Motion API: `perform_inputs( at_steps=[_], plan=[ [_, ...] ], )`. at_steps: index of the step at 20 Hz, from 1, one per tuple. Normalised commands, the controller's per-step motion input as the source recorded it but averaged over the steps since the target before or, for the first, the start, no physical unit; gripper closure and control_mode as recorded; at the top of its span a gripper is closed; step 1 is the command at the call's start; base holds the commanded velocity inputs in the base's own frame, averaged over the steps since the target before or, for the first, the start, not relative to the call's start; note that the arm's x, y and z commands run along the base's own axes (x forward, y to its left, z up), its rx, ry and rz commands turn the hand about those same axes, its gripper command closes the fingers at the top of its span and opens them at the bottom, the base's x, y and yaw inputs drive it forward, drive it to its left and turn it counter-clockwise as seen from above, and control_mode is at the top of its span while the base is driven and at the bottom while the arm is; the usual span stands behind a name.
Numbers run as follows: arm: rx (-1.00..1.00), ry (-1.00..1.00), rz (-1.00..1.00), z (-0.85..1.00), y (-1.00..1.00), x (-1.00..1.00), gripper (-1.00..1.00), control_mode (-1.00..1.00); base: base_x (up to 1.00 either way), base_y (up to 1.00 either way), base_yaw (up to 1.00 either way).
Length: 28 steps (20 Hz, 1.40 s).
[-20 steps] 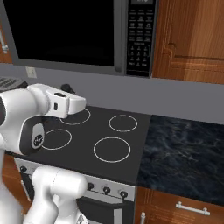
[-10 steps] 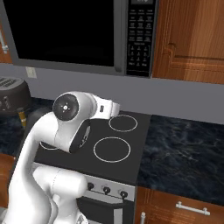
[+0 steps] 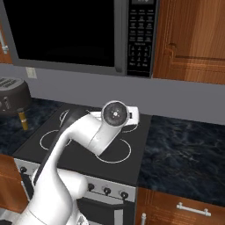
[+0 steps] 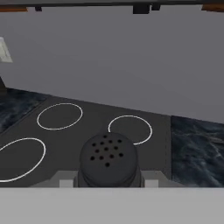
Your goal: Collect the turmeric, mayonnaise, and shaker from the cabinet and place them next to the stove.
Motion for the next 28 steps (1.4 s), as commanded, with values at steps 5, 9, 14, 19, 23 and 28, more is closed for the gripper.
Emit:
perform_inputs(
  at_steps=[5,9,14,19,23,28],
  plan=[
    [-0.05,0.01,0.10,-0.44,-0.30,0.01,1.00,-1.00,0.00,0.00,0.00],
    [-0.10,0.00,0.05,-0.49,-0.40,0.14,1.00,-1.00,0.00,0.00,0.00],
    [-0.13,0.00,0.00,-0.42,-0.24,0.27,1.00,-1.00,0.00,0.00,0.00],
    [-0.10,0.00,0.00,-0.23,-0.11,0.38,1.00,-1.00,0.00,0.00,0.00],
    [-0.03,0.01,0.02,-0.17,-0.27,0.44,1.00,-1.00,0.00,0.00,0.00],
    [0.00,0.00,0.10,-0.23,-0.45,0.44,1.00,-1.00,0.00,0.00,0.00]
  ],
)
